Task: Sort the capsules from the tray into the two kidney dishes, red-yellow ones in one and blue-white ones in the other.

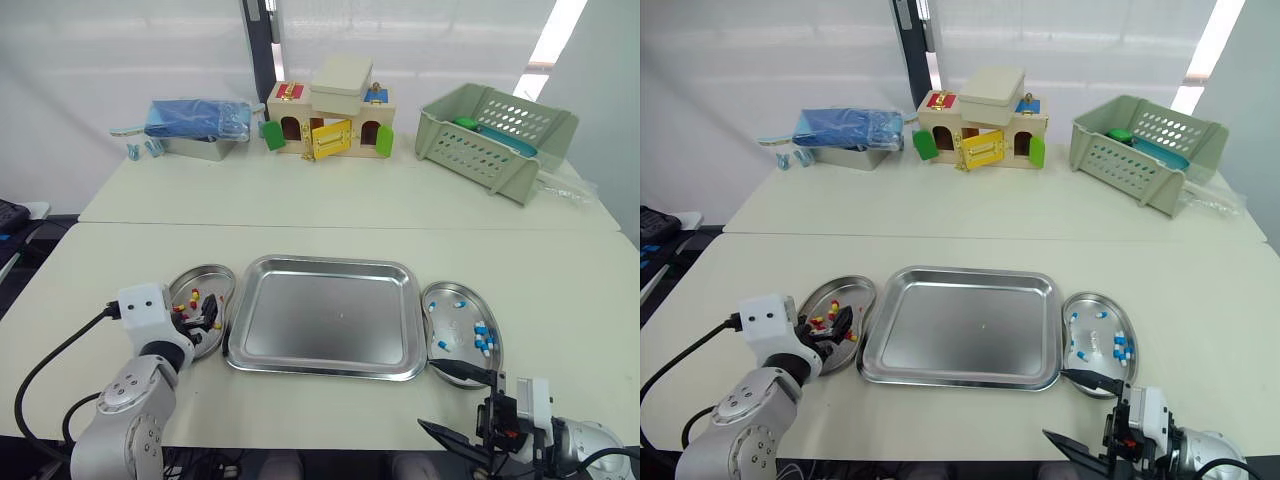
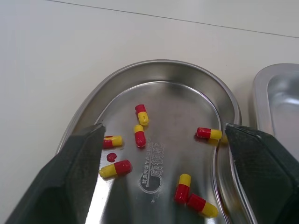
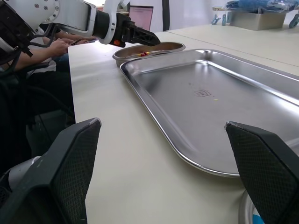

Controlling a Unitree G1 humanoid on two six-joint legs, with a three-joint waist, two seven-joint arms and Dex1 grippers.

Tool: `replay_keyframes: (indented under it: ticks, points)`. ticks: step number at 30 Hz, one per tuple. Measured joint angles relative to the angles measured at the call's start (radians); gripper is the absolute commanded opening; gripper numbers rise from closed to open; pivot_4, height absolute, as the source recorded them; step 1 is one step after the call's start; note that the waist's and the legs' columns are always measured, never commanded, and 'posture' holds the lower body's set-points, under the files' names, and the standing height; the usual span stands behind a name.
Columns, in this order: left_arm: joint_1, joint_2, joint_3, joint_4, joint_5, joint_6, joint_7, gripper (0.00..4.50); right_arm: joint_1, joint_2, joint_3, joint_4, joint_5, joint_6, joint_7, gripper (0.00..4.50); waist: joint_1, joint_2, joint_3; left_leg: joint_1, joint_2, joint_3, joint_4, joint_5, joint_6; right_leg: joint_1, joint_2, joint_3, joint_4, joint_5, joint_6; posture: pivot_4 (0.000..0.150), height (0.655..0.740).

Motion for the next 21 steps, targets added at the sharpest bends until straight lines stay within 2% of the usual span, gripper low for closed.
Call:
replay_keyframes:
  ticks: [3,9,14,17,21]
  points:
    - [0.015,0.103,0.008,0.032,-0.05,-0.012,-0.114,4.48,-0.004,-0.029,-0.046,-0.03,0.036,0.056,-0.033,4.5,0.0,0.0,0.0,0.0,0.0,0.0,0.0,0.0,0.0,0.0,0.0,0.0,0.0,0.0,0.0,0.15,0.74]
    - [0.081,0.489,0.105,0.22,-0.12,-0.184,-0.523,4.48,-0.064,-0.188,-0.261,-0.061,0.156,0.211,-0.074,4.5,-0.004,0.0,0.001,0.001,0.0,0.0,-0.002,0.0,0.0,-0.001,0.0,0.0,0.001,-0.001,-0.002,0.15,0.74]
    - [0.133,0.742,0.185,0.453,-0.104,-0.319,-0.789,4.48,-0.151,-0.321,-0.393,0.009,0.19,0.319,-0.049,4.5,-0.004,-0.001,0.003,0.001,0.0,0.001,-0.003,0.0,0.001,-0.002,0.0,0.0,0.0,-0.001,-0.002,0.15,0.74]
    - [0.151,0.847,0.205,0.59,-0.066,-0.404,-0.902,4.48,-0.18,-0.414,-0.412,0.11,0.168,0.358,0.014,4.5,-0.004,-0.001,0.004,0.001,0.0,0.001,-0.004,0.0,0.001,-0.002,0.0,0.0,0.0,-0.002,-0.003,0.15,0.74]
    - [0.113,0.928,0.193,0.797,-0.007,-0.552,-1.005,4.48,-0.271,-0.484,-0.387,0.231,0.108,0.407,0.063,4.5,-0.005,-0.001,0.005,0.001,0.001,0.002,-0.004,0.0,0.001,-0.004,0.001,0.0,0.001,-0.002,-0.003,0.15,0.74]
